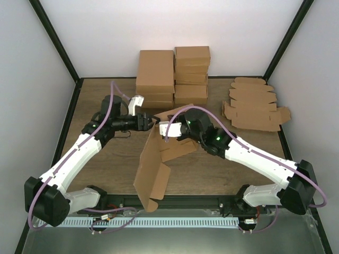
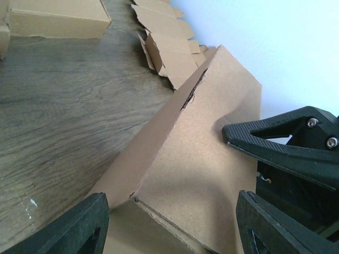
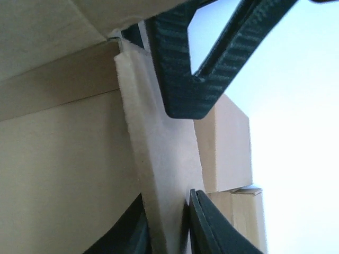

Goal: Fold the paper box

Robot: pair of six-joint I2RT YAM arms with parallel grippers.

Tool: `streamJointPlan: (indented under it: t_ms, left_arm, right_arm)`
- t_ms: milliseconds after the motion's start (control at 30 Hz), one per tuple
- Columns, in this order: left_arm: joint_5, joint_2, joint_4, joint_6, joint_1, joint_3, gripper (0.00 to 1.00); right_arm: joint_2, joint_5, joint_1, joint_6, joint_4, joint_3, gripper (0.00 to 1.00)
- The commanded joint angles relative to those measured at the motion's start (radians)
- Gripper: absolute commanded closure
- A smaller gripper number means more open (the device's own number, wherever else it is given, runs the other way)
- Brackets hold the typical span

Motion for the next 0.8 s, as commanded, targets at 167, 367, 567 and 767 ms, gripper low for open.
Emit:
streamJointPlan:
  t_ms: [167, 367, 567, 767]
  left_arm:
    - [-0.052, -0.070, -0.019, 0.029, -0.005, 0.065, 0.15]
    - [-0.267, -0.188, -0.147, 0.052, -0.006, 0.207, 0.03]
    - [-0.564, -0.426, -0.188, 0.084, -0.006, 0.288, 0.00]
    - [-0.716, -0.535, -0.275, 0.153, -0.006, 0.384, 0.00]
  right_arm:
    - [-0.022, 0.082, 0.033, -0.062, 0.170, -0.100, 0.94]
    - [0.002, 0.098, 0.033, 0.092, 0.061, -0.017, 0.99]
    - [-0.015, 0.077, 0.033, 0.305, -0.023, 0.066, 0.99]
    - [-0.022, 0.025, 0.033, 0.567, -0.126, 0.128, 0.99]
